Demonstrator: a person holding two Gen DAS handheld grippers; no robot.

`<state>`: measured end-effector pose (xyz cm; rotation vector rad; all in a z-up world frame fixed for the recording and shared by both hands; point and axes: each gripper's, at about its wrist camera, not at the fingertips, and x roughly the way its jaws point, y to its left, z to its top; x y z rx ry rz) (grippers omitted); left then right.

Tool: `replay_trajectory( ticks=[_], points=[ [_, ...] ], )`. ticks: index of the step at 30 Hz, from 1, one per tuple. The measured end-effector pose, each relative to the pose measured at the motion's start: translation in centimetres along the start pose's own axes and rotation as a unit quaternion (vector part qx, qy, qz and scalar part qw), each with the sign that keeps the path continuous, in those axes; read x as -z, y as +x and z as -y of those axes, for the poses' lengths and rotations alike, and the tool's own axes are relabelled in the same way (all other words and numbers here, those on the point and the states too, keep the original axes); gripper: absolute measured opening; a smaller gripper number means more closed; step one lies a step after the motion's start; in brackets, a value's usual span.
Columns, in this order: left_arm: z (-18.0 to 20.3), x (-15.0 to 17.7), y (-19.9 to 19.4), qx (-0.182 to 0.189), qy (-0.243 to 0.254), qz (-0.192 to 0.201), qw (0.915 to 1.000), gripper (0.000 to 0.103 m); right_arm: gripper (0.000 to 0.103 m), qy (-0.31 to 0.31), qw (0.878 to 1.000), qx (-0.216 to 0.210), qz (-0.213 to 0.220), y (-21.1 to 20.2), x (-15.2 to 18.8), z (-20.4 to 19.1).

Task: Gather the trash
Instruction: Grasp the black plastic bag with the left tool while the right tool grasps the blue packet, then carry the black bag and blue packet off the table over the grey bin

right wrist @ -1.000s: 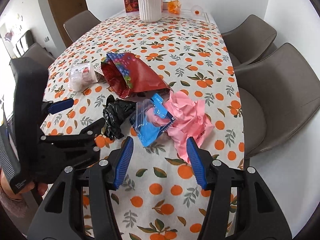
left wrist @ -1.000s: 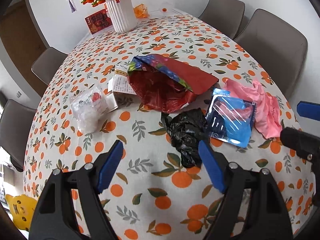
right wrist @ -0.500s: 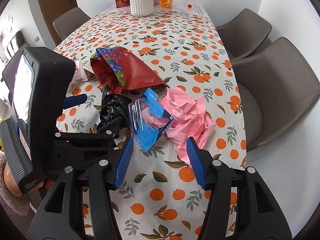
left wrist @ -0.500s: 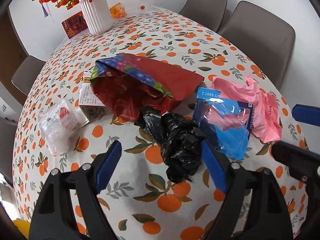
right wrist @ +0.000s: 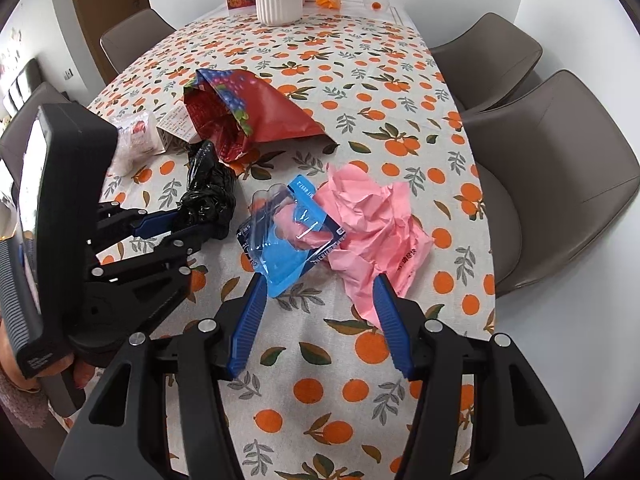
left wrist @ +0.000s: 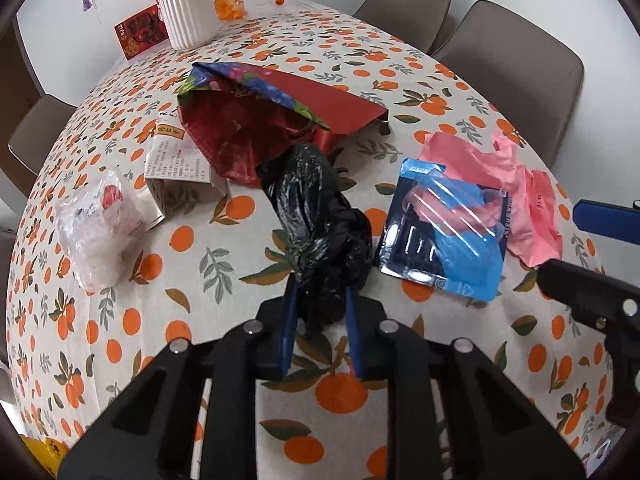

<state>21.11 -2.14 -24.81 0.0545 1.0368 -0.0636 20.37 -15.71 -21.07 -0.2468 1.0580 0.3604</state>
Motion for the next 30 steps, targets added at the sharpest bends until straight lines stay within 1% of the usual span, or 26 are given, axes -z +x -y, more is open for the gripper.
replay_trajectory(
  ticks=[7,10,14,18,20,21,22,23,25,27,28,30],
  points=[
    [-1.0,0.3,-0.6,-0.004,-0.005,0.007,1.0,0.019,0.053,-0.008,1.0,-0.012,-0.011,2.1,0.2,-1.3],
    [-1.2,0.5,-0.7,-0.008,-0.004,0.008,0.9999,0.019,0.053,-0.006,1.0,-0.022,-0.009,2.9,0.1,-1.9],
    [-1.4,0.8,-0.9,-0.008,-0.005,0.009,0.9999,0.019,0.056,0.016,0.999,-0.04,-0.015,4.1,0.0,-2.1],
    [-1.4,0.8,-1.1,-0.01,-0.002,0.012,0.9999,0.019,0.056,0.037,0.998,-0.054,-0.02,5.2,-0.2,-2.0],
    [-1.4,0.8,-1.2,-0.012,-0.002,0.014,0.9998,0.019,0.051,0.041,0.997,-0.055,-0.019,5.5,-0.2,-2.1],
    [-1.4,0.8,-1.2,-0.012,-0.003,0.015,0.9998,0.019,0.038,0.042,0.997,-0.058,-0.019,5.5,-0.2,-2.1],
    [-1.5,0.8,-1.3,-0.012,-0.003,0.016,0.9998,0.019,0.03,0.044,0.997,-0.063,-0.02,5.6,-0.3,-2.1],
    [-1.6,0.8,-1.4,-0.013,-0.004,0.017,0.9998,0.019,0.025,0.045,0.997,-0.065,-0.019,5.6,-0.3,-2.2],
    [-1.8,0.8,-1.5,-0.014,-0.005,0.017,0.9997,0.019,0.01,0.042,0.997,-0.07,-0.015,5.5,-0.4,-2.3],
    [-2.0,0.8,-1.6,-0.015,-0.007,0.019,0.9997,0.019,0.006,0.038,0.996,-0.074,-0.01,5.2,-0.4,-2.5],
    [-2.1,0.8,-1.6,-0.016,-0.009,0.02,0.9996,0.019,0.002,0.035,0.997,-0.075,-0.007,5.0,-0.4,-2.6],
    [-2.3,0.8,-1.8,-0.016,-0.012,0.021,0.9996,0.019,0.0,0.029,0.997,-0.077,-0.003,4.7,-0.4,-2.8]
  ],
)
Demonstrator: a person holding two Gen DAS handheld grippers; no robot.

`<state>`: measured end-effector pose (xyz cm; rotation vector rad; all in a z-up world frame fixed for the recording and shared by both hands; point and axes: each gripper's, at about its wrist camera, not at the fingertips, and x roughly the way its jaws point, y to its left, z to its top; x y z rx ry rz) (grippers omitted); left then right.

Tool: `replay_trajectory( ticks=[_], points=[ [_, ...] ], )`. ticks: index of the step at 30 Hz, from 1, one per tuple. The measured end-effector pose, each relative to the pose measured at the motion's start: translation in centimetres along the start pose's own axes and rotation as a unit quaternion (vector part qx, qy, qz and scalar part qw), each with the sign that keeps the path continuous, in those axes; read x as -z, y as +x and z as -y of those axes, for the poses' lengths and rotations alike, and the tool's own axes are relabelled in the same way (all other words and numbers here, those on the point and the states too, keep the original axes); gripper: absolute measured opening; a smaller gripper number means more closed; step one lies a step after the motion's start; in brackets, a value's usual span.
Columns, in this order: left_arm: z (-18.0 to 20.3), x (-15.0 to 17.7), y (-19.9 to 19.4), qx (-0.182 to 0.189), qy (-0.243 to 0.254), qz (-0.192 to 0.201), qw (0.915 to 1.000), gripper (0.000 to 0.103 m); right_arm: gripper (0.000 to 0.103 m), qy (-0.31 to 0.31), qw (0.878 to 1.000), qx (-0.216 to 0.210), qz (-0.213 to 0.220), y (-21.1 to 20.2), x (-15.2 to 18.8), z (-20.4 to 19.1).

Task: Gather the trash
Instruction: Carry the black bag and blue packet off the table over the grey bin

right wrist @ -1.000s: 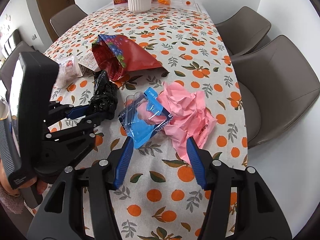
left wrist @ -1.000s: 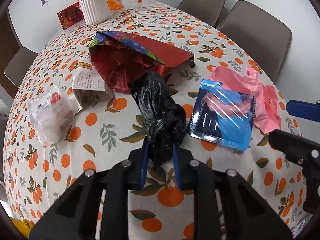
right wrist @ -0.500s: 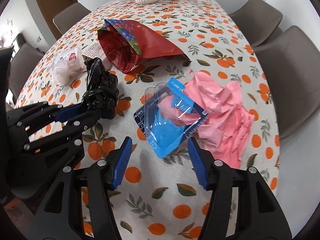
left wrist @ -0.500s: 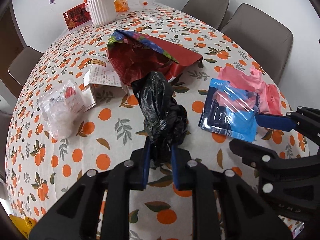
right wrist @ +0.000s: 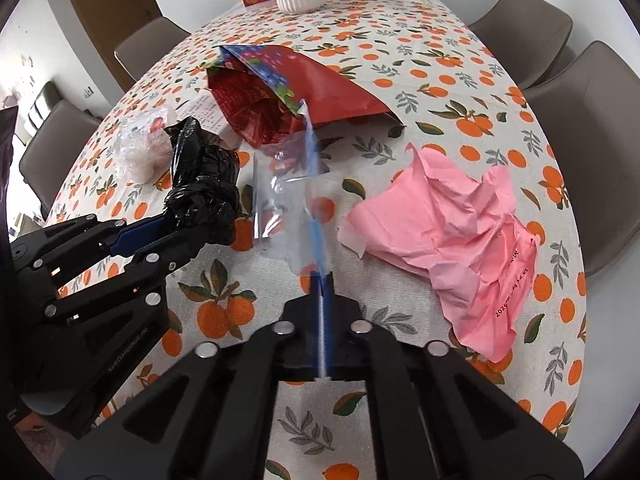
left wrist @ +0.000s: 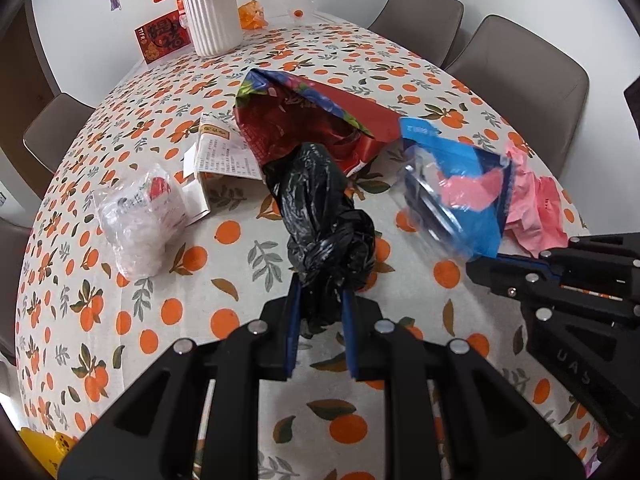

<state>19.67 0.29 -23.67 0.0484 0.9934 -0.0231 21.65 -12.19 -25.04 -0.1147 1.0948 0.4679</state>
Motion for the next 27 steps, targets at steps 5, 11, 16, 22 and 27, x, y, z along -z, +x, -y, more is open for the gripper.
replay_trajectory(
  ticks=[5,11,16,22,27],
  points=[
    [-0.4,-0.1,-0.4,-0.003,-0.004,0.004,1.0,0.019,0.0,-0.005,1.0,0.0,0.013,-1.0,-0.1,0.0],
    [-0.7,-0.3,-1.7,-0.004,-0.003,0.014,0.9999,0.019,0.0,-0.013,0.999,0.004,0.03,-3.1,0.0,0.3],
    [0.4,-0.8,-3.2,0.001,0.009,0.028,0.9996,0.019,0.0,-0.006,0.999,0.011,0.049,-5.7,0.7,1.8],
    [4.8,-1.7,-4.7,0.03,0.041,0.044,0.9977,0.019,0.0,0.028,0.996,0.031,0.072,-9.7,3.3,5.6],
    [11.0,-2.1,-5.8,0.069,0.082,0.054,0.9927,0.019,0.0,0.063,0.993,0.063,0.083,-13.0,7.0,9.9]
  ],
)
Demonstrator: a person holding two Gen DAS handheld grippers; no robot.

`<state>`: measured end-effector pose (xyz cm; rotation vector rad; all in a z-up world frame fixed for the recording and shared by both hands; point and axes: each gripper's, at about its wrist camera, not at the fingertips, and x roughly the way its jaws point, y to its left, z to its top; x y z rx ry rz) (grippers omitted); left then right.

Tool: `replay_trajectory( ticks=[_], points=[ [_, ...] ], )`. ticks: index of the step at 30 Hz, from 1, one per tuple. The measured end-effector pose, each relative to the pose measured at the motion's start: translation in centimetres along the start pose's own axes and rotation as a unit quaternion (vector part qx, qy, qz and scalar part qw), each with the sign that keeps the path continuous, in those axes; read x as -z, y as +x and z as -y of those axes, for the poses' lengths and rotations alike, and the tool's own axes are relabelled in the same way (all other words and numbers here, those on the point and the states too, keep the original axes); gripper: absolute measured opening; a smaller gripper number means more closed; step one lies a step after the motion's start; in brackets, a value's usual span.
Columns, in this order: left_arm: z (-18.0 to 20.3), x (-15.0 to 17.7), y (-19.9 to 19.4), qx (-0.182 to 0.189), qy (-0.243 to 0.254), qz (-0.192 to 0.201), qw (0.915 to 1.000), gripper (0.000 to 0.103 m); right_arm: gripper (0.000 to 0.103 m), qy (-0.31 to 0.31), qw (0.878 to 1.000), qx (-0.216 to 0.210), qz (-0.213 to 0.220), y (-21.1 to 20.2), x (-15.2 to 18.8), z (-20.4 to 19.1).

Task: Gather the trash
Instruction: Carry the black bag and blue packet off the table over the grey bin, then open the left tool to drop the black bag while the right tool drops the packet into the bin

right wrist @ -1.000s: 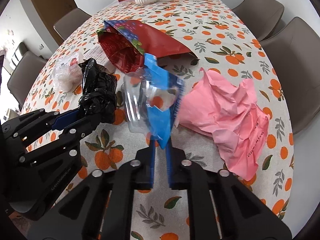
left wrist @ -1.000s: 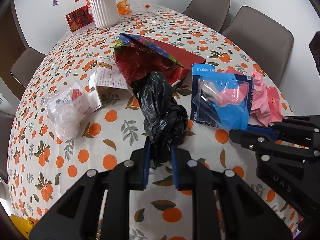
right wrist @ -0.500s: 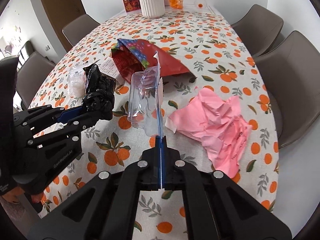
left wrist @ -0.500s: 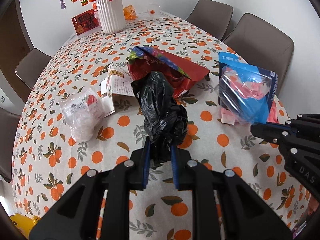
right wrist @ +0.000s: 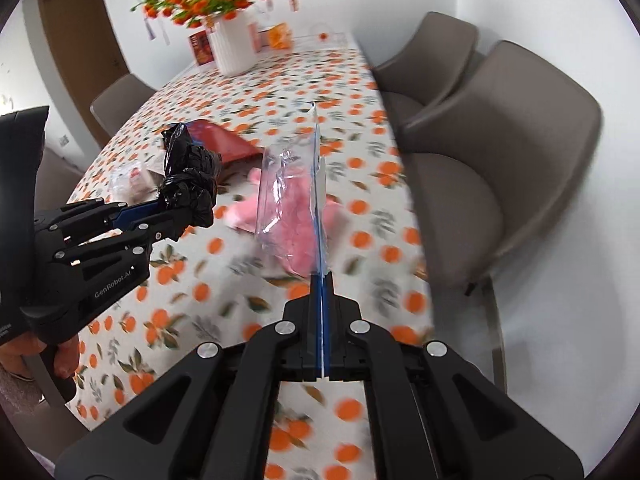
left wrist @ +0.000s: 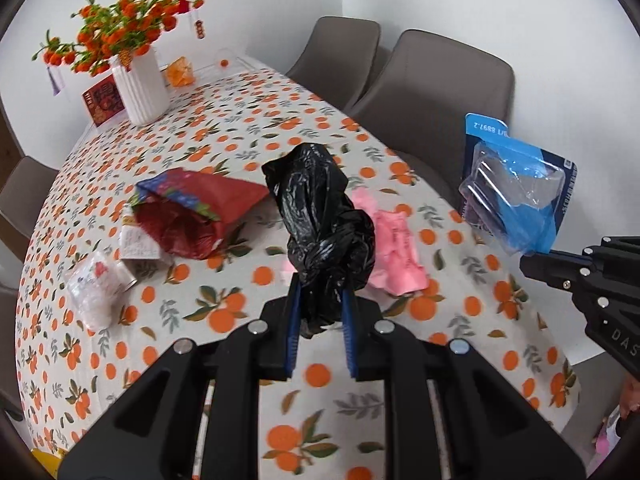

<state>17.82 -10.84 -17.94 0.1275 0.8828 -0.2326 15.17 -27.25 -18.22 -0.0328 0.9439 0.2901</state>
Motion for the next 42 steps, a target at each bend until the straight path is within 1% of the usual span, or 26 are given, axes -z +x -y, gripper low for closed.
replay_trajectory(
  ticks=[5,10,15,18,21,23,25,29,33,36,40,42],
  points=[
    [7.7,-0.8,0.6,0.043,0.042,-0.003,0.9982,0.019,0.0,0.043,0.998,0.038,-0.003,-3.1,3.9,6.5],
    [16.0,-0.3,1.8,0.079,0.064,-0.021,0.9946,0.019,0.0,0.07,0.995,0.066,-0.019,-5.5,7.9,12.8],
    [23.9,0.7,3.5,0.1,0.071,-0.047,0.9914,0.019,0.0,0.084,0.992,0.081,-0.046,-6.7,11.6,19.2],
    [28.0,1.7,4.7,0.101,0.067,-0.064,0.9906,0.019,0.0,0.085,0.991,0.081,-0.06,-6.4,13.5,22.8],
    [31.5,2.9,6.7,0.1,0.048,-0.09,0.9898,0.019,0.0,0.083,0.99,0.075,-0.082,-4.9,15.5,26.2],
    [33.3,4.1,8.2,0.097,0.025,-0.111,0.9887,0.019,0.0,0.076,0.99,0.07,-0.096,-3.6,16.7,27.9],
    [34.6,5.4,9.9,0.093,0.008,-0.13,0.9871,0.019,0.0,0.068,0.99,0.064,-0.109,-1.9,17.9,29.5],
    [36.7,8.4,14.5,0.078,-0.013,-0.165,0.9831,0.019,0.0,0.048,0.988,0.048,-0.136,2.5,20.4,31.9],
    [38.0,11.9,19.9,0.062,-0.014,-0.192,0.9793,0.019,0.0,0.038,0.985,0.027,-0.163,7.7,23.4,33.7],
    [38.5,14.5,23.8,0.049,-0.002,-0.208,0.977,0.019,0.0,0.037,0.983,0.014,-0.179,11.4,25.3,34.4],
    [39.1,17.2,27.8,0.04,0.015,-0.22,0.9746,0.019,0.0,0.03,0.98,0.002,-0.197,15.6,28.0,35.0],
    [39.2,18.2,29.4,0.035,0.022,-0.222,0.9741,0.019,0.0,0.03,0.979,-0.004,-0.201,16.9,28.8,35.4]
  ],
)
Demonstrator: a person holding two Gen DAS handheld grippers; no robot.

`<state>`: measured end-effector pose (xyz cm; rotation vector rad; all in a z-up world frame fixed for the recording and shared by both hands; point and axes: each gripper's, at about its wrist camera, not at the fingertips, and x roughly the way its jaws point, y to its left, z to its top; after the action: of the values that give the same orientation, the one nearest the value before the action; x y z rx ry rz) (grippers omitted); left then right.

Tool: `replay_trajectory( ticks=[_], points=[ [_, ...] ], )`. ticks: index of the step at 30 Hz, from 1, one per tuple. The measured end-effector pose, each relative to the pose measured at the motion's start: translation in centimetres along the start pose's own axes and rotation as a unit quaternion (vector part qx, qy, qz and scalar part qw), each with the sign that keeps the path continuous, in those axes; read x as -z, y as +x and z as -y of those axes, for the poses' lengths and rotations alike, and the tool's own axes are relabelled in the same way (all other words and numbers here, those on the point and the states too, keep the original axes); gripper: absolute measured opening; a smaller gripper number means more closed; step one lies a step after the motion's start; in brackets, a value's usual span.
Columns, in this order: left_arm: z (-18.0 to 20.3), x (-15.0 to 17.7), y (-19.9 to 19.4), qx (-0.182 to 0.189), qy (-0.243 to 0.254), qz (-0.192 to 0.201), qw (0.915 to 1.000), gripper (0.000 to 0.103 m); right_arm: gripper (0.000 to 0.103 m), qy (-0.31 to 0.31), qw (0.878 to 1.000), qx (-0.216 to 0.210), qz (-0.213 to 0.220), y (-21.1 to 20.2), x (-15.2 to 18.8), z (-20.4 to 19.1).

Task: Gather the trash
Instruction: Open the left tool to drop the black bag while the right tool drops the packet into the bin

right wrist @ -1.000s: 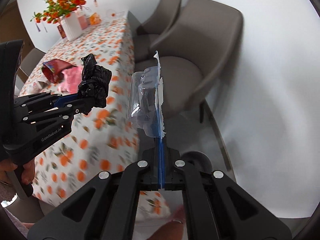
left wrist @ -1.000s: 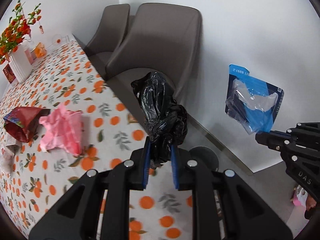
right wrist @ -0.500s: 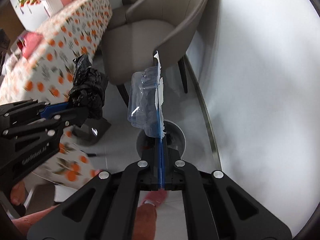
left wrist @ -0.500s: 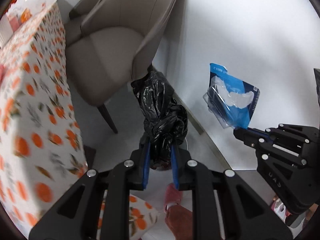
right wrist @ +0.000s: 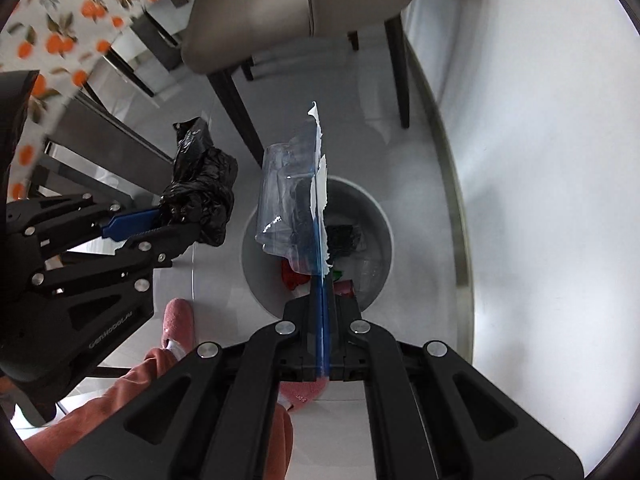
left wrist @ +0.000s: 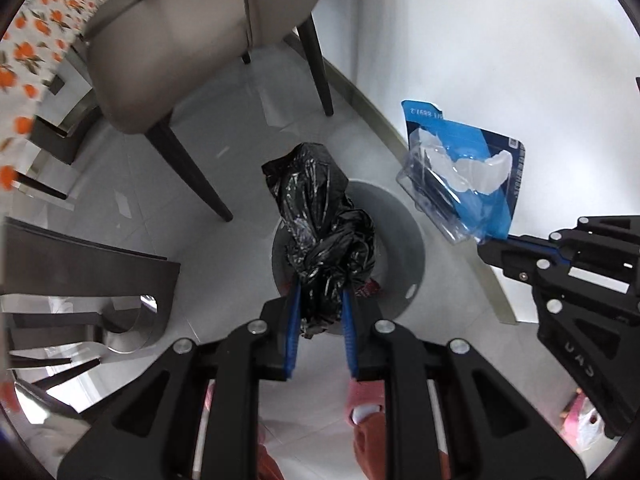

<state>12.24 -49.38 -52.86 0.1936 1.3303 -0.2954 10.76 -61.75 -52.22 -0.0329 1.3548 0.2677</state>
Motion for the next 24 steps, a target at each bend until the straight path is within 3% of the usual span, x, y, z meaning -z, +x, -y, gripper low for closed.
replay_trajectory(
  ticks=[3,5,6,7,17,19,21,24],
  points=[
    [-0.5,-0.4,1.7,-0.004,-0.004,-0.003,1.0,0.019,0.001,-0.002,1.0,-0.012,0.004,1.7,0.0,0.3],
    [-0.7,-0.1,1.9,-0.006,-0.006,-0.002,1.0,0.019,0.016,-0.002,1.0,-0.009,0.005,2.3,-0.1,0.4],
    [-0.6,-0.1,1.9,-0.006,-0.006,-0.002,1.0,0.019,0.032,-0.001,1.0,-0.006,0.006,2.4,-0.1,0.4],
    [-0.6,-0.3,1.9,-0.006,-0.008,-0.002,1.0,0.019,0.036,-0.001,1.0,-0.004,0.008,2.4,0.1,0.6],
    [0.8,-1.0,2.3,0.009,0.017,-0.005,0.9998,0.024,0.036,0.012,1.0,0.0,0.023,0.7,-0.3,1.4],
    [1.1,-1.2,2.3,0.01,0.021,-0.009,0.9997,0.034,0.036,0.016,1.0,0.003,0.024,0.3,-0.3,1.7],
    [1.2,-1.4,2.0,0.005,0.024,-0.002,0.9997,0.055,0.036,0.02,0.999,0.006,0.024,0.2,-0.4,2.2],
    [1.2,-1.8,1.0,0.006,0.02,0.005,0.9998,0.062,0.036,0.022,0.999,0.013,0.025,-0.5,-0.4,2.5]
  ],
)
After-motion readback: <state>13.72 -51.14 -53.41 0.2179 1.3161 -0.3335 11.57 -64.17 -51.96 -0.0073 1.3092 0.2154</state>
